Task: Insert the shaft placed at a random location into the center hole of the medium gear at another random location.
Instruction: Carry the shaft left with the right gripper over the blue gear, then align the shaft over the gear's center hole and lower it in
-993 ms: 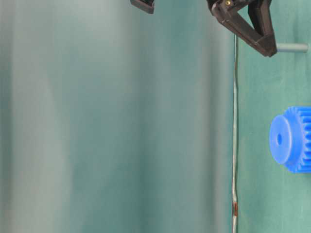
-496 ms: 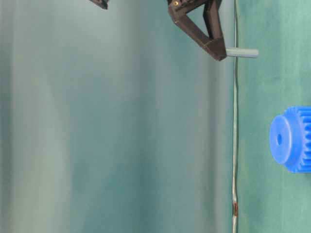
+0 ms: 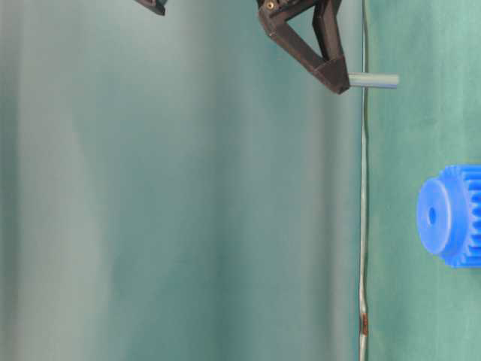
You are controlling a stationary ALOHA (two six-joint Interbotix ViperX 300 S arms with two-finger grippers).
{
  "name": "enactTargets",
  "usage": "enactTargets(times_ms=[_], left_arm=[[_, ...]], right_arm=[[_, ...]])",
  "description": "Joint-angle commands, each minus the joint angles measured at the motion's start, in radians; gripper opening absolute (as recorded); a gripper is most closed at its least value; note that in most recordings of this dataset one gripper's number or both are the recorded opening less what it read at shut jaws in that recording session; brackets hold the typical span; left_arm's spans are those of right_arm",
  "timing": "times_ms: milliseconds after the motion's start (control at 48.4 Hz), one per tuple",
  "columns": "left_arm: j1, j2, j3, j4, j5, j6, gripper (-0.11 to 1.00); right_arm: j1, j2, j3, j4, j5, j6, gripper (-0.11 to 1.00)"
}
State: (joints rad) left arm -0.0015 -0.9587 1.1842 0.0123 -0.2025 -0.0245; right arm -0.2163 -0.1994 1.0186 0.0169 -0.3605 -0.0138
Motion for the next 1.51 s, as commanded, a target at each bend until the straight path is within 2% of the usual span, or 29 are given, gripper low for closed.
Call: enactTargets(times_ms=[0, 765, 1489], left_arm=[[0.002, 0.008, -0.026, 0.002, -0.005, -0.002, 0.00], [0.002, 0.008, -0.026, 0.002, 0.006, -0.003, 0.00], [0.002, 0.008, -0.026, 0.002, 0.008, -0.003, 0.00]], right_arm=[[0.000, 0.005, -0.040, 0.003, 0.002, 0.006, 0.13], [0.087, 0.241, -0.354, 0.006, 0.083, 0.011, 0.13], [0.098, 0.308, -0.396, 0.020, 0.072, 0.011, 0.13]])
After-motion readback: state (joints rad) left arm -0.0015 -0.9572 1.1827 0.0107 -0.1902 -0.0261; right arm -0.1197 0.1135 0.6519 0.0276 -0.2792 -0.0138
